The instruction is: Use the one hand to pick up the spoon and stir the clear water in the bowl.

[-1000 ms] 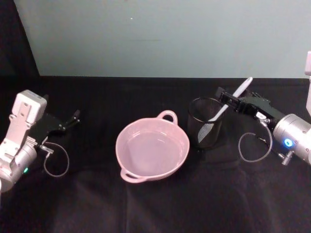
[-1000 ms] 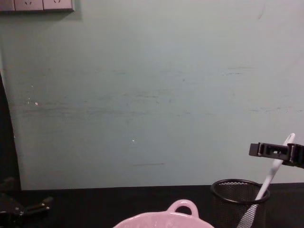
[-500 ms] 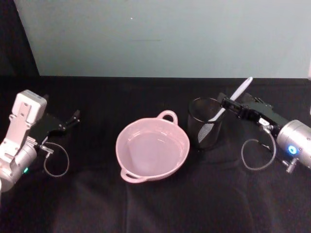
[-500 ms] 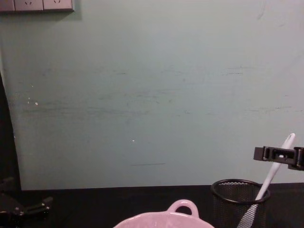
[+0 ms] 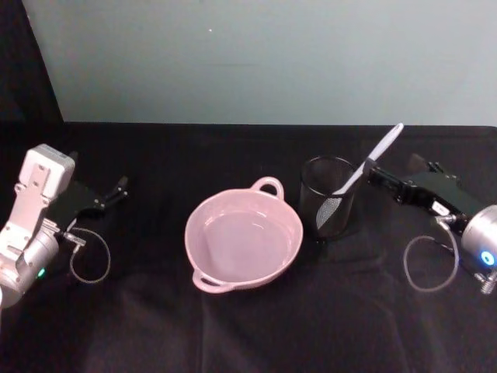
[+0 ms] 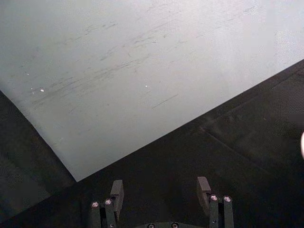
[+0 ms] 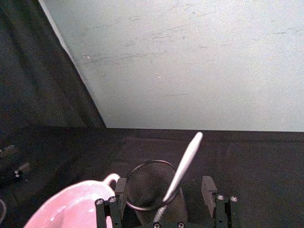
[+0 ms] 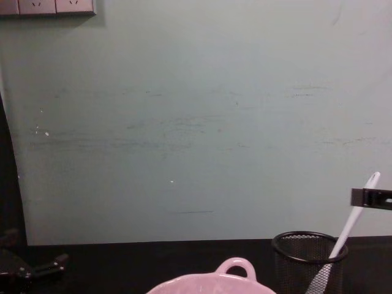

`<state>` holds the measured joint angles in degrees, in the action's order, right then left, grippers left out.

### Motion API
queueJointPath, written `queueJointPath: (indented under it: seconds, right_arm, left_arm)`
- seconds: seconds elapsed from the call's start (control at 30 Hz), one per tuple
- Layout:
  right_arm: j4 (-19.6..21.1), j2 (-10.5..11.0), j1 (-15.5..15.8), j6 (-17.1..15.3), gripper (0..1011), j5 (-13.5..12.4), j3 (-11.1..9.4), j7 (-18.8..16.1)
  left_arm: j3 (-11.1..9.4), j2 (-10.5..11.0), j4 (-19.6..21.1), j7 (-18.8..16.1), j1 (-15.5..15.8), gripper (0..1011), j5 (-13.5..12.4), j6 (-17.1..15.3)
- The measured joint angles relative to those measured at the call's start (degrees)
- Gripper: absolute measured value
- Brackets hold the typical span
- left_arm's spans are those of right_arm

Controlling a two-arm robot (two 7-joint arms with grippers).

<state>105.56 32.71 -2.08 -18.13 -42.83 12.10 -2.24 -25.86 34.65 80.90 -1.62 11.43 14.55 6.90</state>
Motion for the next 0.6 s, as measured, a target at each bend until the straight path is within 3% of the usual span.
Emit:
queueJointPath:
  seconds: [0.4,0.6]
  right_arm:
    - [4.65,2.18,6.35,-1.06,1004,4.64,-4.78,4.4]
    - [3.12,2.74,7.74,1.08,1004,8.4,-4.9,4.43]
  left_arm:
    - [0.0,0.0,0.0,0.0,0.0,1011,0.0,0.0]
    - [0.0,0.0,0.0,0.0,0.0,1011,0.0,0.0]
